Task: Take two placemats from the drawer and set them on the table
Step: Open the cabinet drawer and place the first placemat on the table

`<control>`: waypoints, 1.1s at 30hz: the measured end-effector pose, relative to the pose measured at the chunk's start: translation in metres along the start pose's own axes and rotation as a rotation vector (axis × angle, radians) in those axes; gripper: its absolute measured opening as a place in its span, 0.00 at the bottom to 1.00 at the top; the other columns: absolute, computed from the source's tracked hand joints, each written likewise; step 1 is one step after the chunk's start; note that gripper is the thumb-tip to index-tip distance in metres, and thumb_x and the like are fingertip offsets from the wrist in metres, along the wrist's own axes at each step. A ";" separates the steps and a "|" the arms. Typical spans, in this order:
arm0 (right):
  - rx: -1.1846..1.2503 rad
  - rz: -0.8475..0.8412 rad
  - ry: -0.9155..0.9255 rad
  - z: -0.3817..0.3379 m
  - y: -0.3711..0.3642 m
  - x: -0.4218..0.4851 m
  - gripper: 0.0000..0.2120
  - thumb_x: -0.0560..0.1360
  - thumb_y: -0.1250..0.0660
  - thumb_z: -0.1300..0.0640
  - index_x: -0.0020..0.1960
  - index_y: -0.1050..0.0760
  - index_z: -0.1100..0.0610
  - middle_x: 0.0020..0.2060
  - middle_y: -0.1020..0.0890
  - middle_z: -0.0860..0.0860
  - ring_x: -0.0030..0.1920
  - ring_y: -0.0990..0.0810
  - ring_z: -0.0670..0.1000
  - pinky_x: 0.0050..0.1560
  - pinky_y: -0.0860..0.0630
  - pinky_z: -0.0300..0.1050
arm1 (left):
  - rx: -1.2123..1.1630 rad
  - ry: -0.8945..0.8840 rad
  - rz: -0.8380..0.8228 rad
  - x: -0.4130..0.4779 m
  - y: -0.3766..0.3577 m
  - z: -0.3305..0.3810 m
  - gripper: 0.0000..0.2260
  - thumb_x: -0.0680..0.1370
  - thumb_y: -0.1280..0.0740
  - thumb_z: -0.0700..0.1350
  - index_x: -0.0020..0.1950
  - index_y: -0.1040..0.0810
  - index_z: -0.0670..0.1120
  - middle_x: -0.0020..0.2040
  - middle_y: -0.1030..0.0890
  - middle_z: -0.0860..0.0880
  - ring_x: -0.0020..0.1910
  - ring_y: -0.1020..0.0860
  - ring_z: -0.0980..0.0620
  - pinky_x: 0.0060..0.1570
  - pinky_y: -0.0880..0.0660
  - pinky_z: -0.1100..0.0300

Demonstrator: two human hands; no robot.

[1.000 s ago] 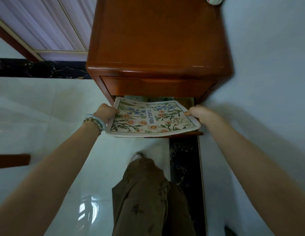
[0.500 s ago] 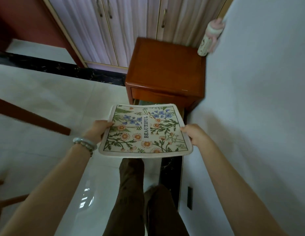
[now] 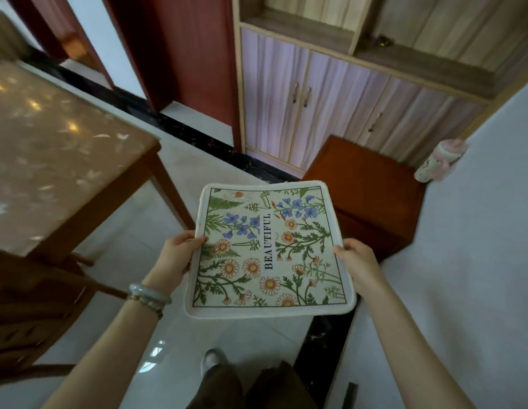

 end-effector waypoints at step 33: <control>-0.278 -0.831 0.381 -0.252 -0.477 -0.063 0.05 0.78 0.38 0.64 0.51 0.24 0.60 0.48 0.17 0.58 0.48 0.17 0.58 0.53 0.21 0.60 | -0.818 -0.096 0.762 -0.085 0.394 -0.060 0.11 0.78 0.34 0.42 0.59 0.23 0.40 0.50 0.16 0.38 0.45 0.17 0.40 0.42 0.18 0.48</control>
Point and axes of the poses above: each hand's wrist, its own x-axis towards the middle knuckle, its own y-axis out of the back of the hand, z = x × y, the point moved 3 cm from there along x, towards the middle knuckle
